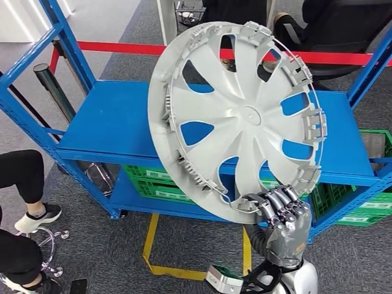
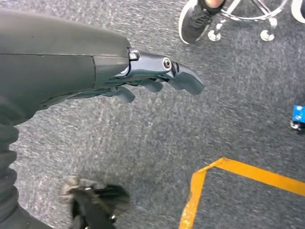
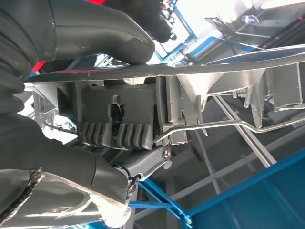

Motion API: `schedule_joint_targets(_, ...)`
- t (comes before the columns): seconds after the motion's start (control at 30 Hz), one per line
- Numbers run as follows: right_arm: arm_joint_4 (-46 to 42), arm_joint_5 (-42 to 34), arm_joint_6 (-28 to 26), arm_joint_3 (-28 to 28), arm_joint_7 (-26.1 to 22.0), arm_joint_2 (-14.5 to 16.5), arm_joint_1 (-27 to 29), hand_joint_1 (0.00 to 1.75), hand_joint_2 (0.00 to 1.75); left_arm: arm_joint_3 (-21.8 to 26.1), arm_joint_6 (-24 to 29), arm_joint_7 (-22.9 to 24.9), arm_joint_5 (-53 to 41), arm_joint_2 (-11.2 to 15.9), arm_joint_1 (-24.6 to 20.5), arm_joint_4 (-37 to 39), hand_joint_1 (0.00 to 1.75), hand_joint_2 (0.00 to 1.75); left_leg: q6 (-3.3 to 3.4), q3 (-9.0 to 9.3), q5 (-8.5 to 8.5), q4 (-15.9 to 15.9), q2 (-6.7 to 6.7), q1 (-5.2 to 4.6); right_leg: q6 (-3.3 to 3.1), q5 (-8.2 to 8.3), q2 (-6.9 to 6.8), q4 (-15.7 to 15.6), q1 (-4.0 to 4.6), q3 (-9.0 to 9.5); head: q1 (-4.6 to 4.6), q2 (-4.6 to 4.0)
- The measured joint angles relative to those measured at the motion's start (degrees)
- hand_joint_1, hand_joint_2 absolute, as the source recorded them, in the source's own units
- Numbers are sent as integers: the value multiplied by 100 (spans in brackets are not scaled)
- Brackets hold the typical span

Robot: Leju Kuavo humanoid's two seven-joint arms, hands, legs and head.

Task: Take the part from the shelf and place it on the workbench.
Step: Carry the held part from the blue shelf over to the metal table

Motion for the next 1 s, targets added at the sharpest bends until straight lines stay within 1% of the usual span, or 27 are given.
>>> schedule_joint_targets(0.03, -28, -2, 0, -20, -1, 6, 47, 175, 175, -4, 15, 0, -30, -4, 2, 0, 0, 175, 28, 97, 74, -31, -1, -7, -2, 45, 22, 1, 20, -55, 1, 0)
schedule_joint_targets(0.07, -56, -5, 0, -40, -1, 13, 84, 175, 175, -9, 28, -1, -61, -10, 4, 0, 0, 175, 71, 285, 226, -264, -10, -20, 1, 94, 55, 2, 40, -111, -1, -1)
schedule_joint_targets(0.1, -83, -8, 0, -60, -2, 20, 111, 175, 175, -13, 39, -1, -88, -15, 3, 0, 0, 175, 127, 529, 387, -622, -49, -35, 7, 142, 96, 2, 54, -162, 0, -1)
schedule_joint_targets(0.13, -109, -13, 0, -80, -2, 26, 129, 175, 175, -14, 46, -2, -110, -15, 1, 0, 0, 175, 196, 796, 469, -1043, -137, -49, 22, 192, 136, 1, 67, -210, 3, -1)
schedule_joint_targets(0.17, -137, -17, 0, -104, -2, 32, 141, 175, 175, -17, 51, -4, -126, -19, -1, 0, 0, 175, 238, 1008, 506, -1401, -223, -65, 46, 243, 176, 1, 69, -245, 5, -1)
schedule_joint_targets(0.2, -165, -23, 0, -129, -2, 37, 158, 175, 175, -19, 57, -7, -138, -21, -1, 1, 0, 175, 264, 1135, 503, -1635, -296, -82, 80, 296, 212, -5, 60, -269, 6, 0)
schedule_joint_targets(0.23, -201, -33, 0, -158, -3, 44, 189, 175, 175, -22, 65, -10, -157, -26, 0, 1, 0, 175, 269, 1192, 484, -1760, -330, -100, 121, 352, 245, -18, 48, -287, 6, 0)
schedule_joint_targets(0.3, -291, -69, 0, -234, -6, 64, 302, 175, 175, -40, 84, -16, -206, -46, 7, 3, 0, 175, 264, 1153, 589, -1823, -243, -111, 199, 406, 284, -37, 28, -327, 4, 0)
schedule_joint_targets(0.33, -333, -87, 0, -280, -8, 77, 363, 175, 175, -51, 92, -18, -232, -56, 9, 4, 0, 175, 284, 1106, 652, -1846, -185, -103, 225, 307, 247, 20, 25, -382, 20, 0)
schedule_joint_targets(0.37, -365, -103, 0, -322, -8, 88, 408, 175, 175, -61, 97, -19, -248, -64, 16, 6, 0, 175, 307, 1046, 722, -1867, -117, -90, 247, 101, 187, 181, 24, -458, 38, 0)
schedule_joint_targets(0.4, -384, -111, 0, -358, -8, 96, 437, 175, 175, -67, 100, -19, -257, -69, 22, 7, 0, 175, 326, 975, 780, -1872, -46, -84, 262, -189, 111, 456, 16, -550, 54, 0)
schedule_joint_targets(0.43, -396, -116, 0, -387, -7, 104, 456, 175, 175, -69, 101, -20, -264, -72, 30, 7, 0, 175, 342, 894, 835, -1867, 18, -87, 284, -475, 64, 813, 14, -647, 70, 0)
schedule_joint_targets(0.47, -407, -122, 0, -416, -7, 112, 479, 175, 175, -74, 101, -20, -280, -75, 36, 7, 0, 175, 344, 816, 888, -1859, 92, -89, 309, -662, 45, 1174, 9, -708, 74, -1)
schedule_joint_targets(0.5, -422, -137, 0, -456, -8, 121, 513, 175, 175, -82, 102, -22, -309, -80, 39, 7, 0, 175, 342, 730, 943, -1846, 166, -90, 332, -698, 37, 1436, 6, -713, 74, -1)
schedule_joint_targets(0.53, -443, -163, 0, -506, -8, 133, 558, 175, 175, -95, 103, -28, -347, -87, 39, 7, 0, 175, 337, 643, 994, -1827, 239, -91, 352, -603, 25, 1543, 4, -642, 75, -1)
schedule_joint_targets(0.57, -474, -201, 0, -561, -9, 144, 615, 175, 175, -112, 105, -41, -391, -98, 39, 7, 0, 175, 326, 558, 1036, -1799, 306, -89, 367, -425, -5, 1454, -1, -473, 77, -1)
schedule_joint_targets(0.6, -516, -251, 0, -625, -8, 155, 681, 175, 175, -132, 107, -61, -433, -109, 39, 7, 0, 175, 311, 479, 1071, -1761, 364, -89, 378, -261, -72, 1187, -6, -212, 77, -1)
schedule_joint_targets(0.63, -568, -305, 0, -692, -5, 164, 749, 175, 175, -150, 108, -85, -464, -120, 43, 7, 0, 175, 290, 414, 1094, -1715, 413, -98, 387, -219, -191, 790, -1, 115, 79, -1)
schedule_joint_targets(0.67, -630, -361, 0, -760, -3, 170, 820, 175, 175, -164, 104, -108, -487, -130, 51, 7, 0, 175, 264, 365, 1117, -1670, 459, -109, 370, -266, -296, 377, 12, 419, 78, -1)
schedule_joint_targets(0.7, -696, -422, 0, -828, -1, 176, 896, 175, 175, -176, 99, -130, -503, -137, 59, 7, 0, 175, 234, 332, 1144, -1629, 505, -120, 346, -362, -366, 56, 25, 612, 79, -1)
schedule_joint_targets(0.73, -766, -482, 0, -893, -1, 180, 979, 175, 175, -184, 93, -147, -515, -143, 66, 7, 0, 175, 204, 310, 1174, -1605, 557, -131, 310, -458, -383, -138, 41, 702, 79, 0)
schedule_joint_targets(0.8, -887, -584, 0, -1001, -4, 184, 1150, 175, 175, -198, 85, -168, -540, -150, 77, 7, 0, 175, 139, 283, 1214, -1581, 634, -124, 203, -458, -280, -209, 38, 621, 79, 0)
schedule_joint_targets(0.83, -935, -618, 0, -1043, -4, 186, 1218, 175, 175, -203, 82, -172, -552, -150, 86, 7, 0, 175, 102, 262, 1124, -1535, 581, -114, 143, -415, -230, -210, 31, 569, 74, 0)
schedule_joint_targets(0.87, -969, -640, 0, -1074, -2, 192, 1269, 175, 175, -206, 81, -175, -564, -149, 99, 7, 0, 175, 68, 232, 929, -1410, 472, -102, 86, -356, -181, -215, 23, 510, 72, 0)
schedule_joint_targets(0.93, -1035, -666, 0, -1126, 0, 213, 1348, 175, 175, -210, 80, -176, -603, -146, 130, 7, 0, 175, 23, 130, 320, -845, 192, -86, 17, -221, -70, -210, 25, 385, 62, 0)
schedule_joint_targets(0.97, -1070, -673, 0, -1151, 0, 223, 1384, 175, 175, -211, 79, -177, -628, -146, 143, 7, 0, 175, 21, 85, 81, -485, 115, -84, 4, -148, -8, -200, 35, 319, 63, 0)
schedule_joint_targets(1.0, -1107, -676, 0, -1176, 0, 230, 1420, 175, 175, -214, 77, -177, -650, -146, 149, 7, 0, 175, 31, 76, -25, -200, 79, -86, -4, -77, 59, -186, 50, 244, 62, -1)
